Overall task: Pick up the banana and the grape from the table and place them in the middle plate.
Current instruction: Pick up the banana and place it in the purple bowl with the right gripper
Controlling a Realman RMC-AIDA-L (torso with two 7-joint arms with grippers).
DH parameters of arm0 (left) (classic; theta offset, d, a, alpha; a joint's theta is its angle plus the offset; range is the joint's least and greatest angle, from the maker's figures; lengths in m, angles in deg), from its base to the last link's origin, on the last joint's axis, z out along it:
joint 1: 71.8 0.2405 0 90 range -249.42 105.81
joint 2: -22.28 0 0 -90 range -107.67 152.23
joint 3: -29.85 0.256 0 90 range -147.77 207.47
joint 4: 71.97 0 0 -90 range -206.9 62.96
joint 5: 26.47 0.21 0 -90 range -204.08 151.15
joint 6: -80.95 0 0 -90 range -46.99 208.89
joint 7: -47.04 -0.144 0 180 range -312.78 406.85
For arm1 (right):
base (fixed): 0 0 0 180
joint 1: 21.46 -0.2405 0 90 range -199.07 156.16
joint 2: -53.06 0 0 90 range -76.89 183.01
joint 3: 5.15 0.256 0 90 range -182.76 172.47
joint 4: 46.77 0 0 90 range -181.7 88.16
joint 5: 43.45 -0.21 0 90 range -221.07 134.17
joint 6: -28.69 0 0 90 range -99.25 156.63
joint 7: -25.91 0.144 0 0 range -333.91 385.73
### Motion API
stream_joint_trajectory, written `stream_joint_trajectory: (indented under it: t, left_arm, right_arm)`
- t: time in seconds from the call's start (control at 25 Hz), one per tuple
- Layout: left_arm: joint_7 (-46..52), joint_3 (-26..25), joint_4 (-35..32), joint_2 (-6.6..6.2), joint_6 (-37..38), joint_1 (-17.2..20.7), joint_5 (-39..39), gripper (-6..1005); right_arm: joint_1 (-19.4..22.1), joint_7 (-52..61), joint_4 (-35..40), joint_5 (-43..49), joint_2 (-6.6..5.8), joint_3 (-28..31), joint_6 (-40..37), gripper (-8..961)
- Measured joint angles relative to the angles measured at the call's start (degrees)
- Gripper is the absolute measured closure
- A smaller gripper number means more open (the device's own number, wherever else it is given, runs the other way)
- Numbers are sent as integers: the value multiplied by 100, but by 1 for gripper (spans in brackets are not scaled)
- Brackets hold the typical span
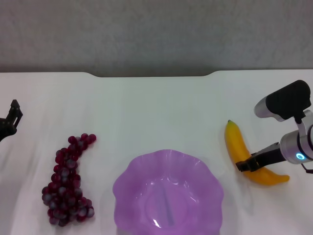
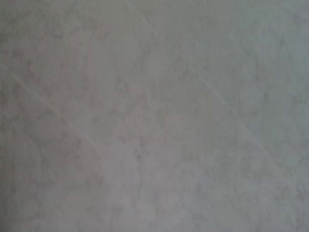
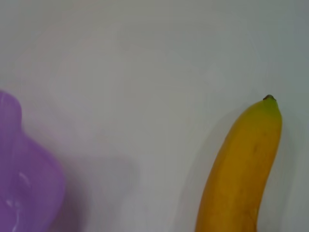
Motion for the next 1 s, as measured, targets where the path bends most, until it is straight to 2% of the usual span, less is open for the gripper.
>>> stream_joint_trajectory:
  t: [0.12,0.16,0.2,0.24,0.28,0.32,0.44,0.56,0.72,1.0]
  left_arm:
    - [0,0,2,-1,1,22,-16,287]
    - [-1,0,9,-2,2,33,-23,288]
    - [-2,0,14,-4,1,34,-28,288]
    - [-5,0,21,-7,1,36,-31,288]
    - [-7,0,24,-7,0,36,-33,288]
    - [-7,0,25,-8,1,36,-34,288]
    - [-7,-4,30,-9,0,36,-36,287]
    - [-11,-11,34,-9,-1,36,-37,287]
    - [-3,-10,40,-9,-6,36,-37,287]
    - [-17,-9,29,-9,-9,29,-37,288]
  right_arm:
    - [128,-22,219,-83,9,-30,42,408]
    - [426,-38,727,-309,10,-168,59,420]
    - [426,-38,727,-309,10,-168,59,431]
    - [874,-39,1499,-586,-10,-403,50,442]
    - [1117,-47,1895,-696,-18,-507,61,441]
    - [1117,-47,1895,-696,-18,-507,61,440]
    - [1786,-228,2940,-969,-17,-756,257,436]
    - [2275,-759,3526,-1637,-27,-1123,701,433]
    - [2496,-1998,3667,-3046,-27,-1498,1019,428]
    - [2299,-4100,3183,-5211,-29,-2201,990,420]
